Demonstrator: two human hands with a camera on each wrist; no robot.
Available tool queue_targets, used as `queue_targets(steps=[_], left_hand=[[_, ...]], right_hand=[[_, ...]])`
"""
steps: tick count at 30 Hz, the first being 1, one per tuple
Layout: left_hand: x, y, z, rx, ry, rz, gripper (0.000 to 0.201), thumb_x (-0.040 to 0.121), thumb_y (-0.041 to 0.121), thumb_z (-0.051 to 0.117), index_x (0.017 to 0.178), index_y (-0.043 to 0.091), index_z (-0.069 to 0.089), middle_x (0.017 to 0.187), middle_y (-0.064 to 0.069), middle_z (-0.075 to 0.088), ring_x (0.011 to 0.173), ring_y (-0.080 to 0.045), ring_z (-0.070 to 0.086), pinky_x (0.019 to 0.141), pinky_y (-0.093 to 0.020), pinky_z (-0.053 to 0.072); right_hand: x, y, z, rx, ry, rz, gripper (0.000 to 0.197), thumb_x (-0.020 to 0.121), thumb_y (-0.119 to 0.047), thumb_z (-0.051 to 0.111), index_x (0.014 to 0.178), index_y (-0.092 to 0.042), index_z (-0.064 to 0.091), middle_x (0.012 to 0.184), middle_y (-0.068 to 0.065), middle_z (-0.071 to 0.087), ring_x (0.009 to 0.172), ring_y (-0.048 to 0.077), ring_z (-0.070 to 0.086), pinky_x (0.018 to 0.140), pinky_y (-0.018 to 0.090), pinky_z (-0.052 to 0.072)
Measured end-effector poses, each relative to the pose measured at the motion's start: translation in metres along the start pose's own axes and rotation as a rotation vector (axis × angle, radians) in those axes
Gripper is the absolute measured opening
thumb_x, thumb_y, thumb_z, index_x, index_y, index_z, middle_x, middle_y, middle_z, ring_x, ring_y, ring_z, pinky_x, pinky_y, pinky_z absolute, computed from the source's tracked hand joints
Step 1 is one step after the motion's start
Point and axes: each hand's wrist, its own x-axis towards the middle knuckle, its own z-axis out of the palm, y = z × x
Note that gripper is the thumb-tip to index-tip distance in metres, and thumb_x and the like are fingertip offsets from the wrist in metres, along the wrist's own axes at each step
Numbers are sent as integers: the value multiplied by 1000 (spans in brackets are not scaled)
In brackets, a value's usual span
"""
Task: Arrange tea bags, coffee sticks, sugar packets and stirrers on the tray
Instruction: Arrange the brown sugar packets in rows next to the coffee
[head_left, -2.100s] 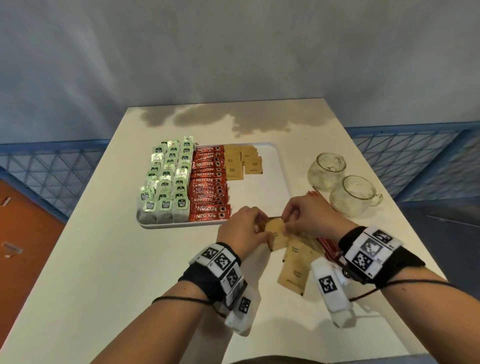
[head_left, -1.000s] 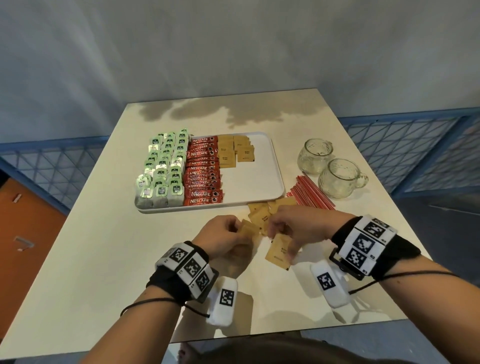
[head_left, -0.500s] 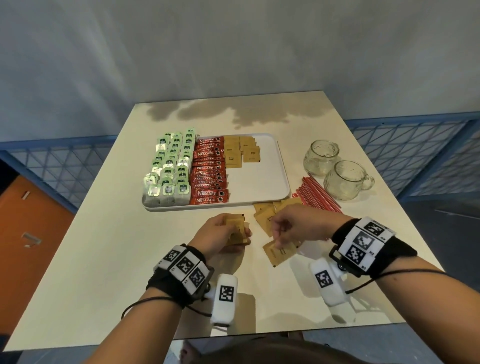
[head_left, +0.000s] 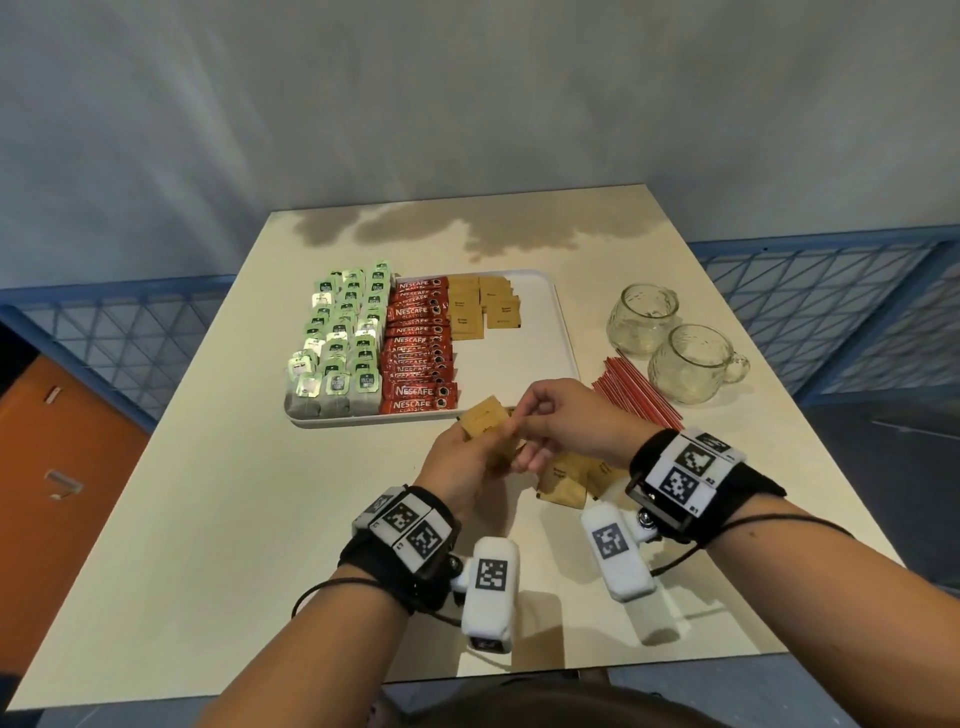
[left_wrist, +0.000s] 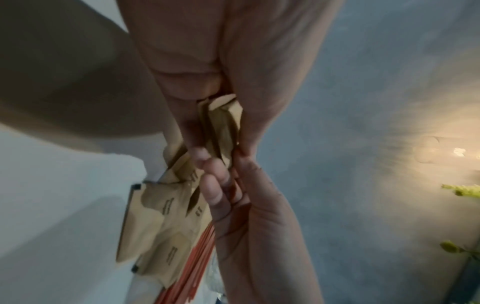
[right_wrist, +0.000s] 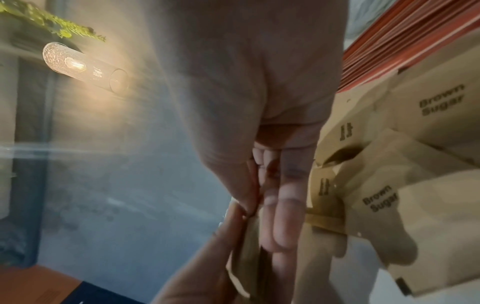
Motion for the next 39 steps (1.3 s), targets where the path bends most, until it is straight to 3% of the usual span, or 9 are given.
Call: queue_targets(steps=[4,6,9,14,19,23,31,34,39], left_hand=[[2,0,-12,-143,50,-63,19,89,4,61,108,5,62,92,-19,68,55,-26,56,74,-55,56],[6,0,-19,-99,60,-73,25,88,0,59,112,5,60,88,-19,70,60,-29,57,74,-63,56],[6,3,-23,-64,62,-61,24,92,-3,53,114,4,59,88,-19,68,79,-37,65,75,-58,58],[8,0,-25,52,-1,-51,26,94,0,54,116,12,62,74,-13,64,65,-26,62,78,-46,58],[9,0,-25,76,36,-35,24,91,2,61,114,7,66,81,-14,66,66,-22,62,66,-34,56],[10,2,-23,159,69,57,25,84,3,73,108,5,69,89,-18,69,74,-22,65,60,-24,56],[22,0,-8,848,6,278,9,81,30,76,84,21,74,72,6,69,70,-12,63,61,-22,41],[25,-2,-11,725,123,250,12,85,29,72,76,22,72,67,7,67,64,-12,63,61,-24,44],[21,7,-12,240,184,242,12,94,19,65,97,11,74,83,-3,73,73,-16,68,65,-27,57]], right_hand=[[4,9,-17,-220,148,-33,11,91,-5,66,101,-10,65,77,10,65,58,13,63,55,25,55],[6,15,-26,-431,169,-50,23,83,-7,74,100,-22,69,78,2,65,64,7,62,59,22,53],[8,19,-29,-711,98,-54,42,75,-21,83,111,-33,67,91,-4,63,82,10,58,71,23,48],[14,18,-23,-864,83,-69,53,69,-36,87,116,-32,62,106,-6,49,95,13,54,80,27,47],[16,16,-19,-844,62,-76,44,67,-30,88,99,-23,58,104,-7,49,90,13,53,77,28,48],[16,15,-16,-789,30,-68,47,70,-24,87,107,-22,59,104,-7,59,93,12,56,81,29,49],[16,9,-14,-639,-13,-134,11,81,-14,77,87,-22,73,89,-8,69,79,2,57,66,16,42],[15,12,-15,-502,98,-162,22,78,-16,81,97,-21,71,93,-5,69,74,1,57,65,15,43],[13,10,-18,-258,113,-122,20,87,-22,74,104,-12,69,96,3,73,80,11,68,62,16,49]])
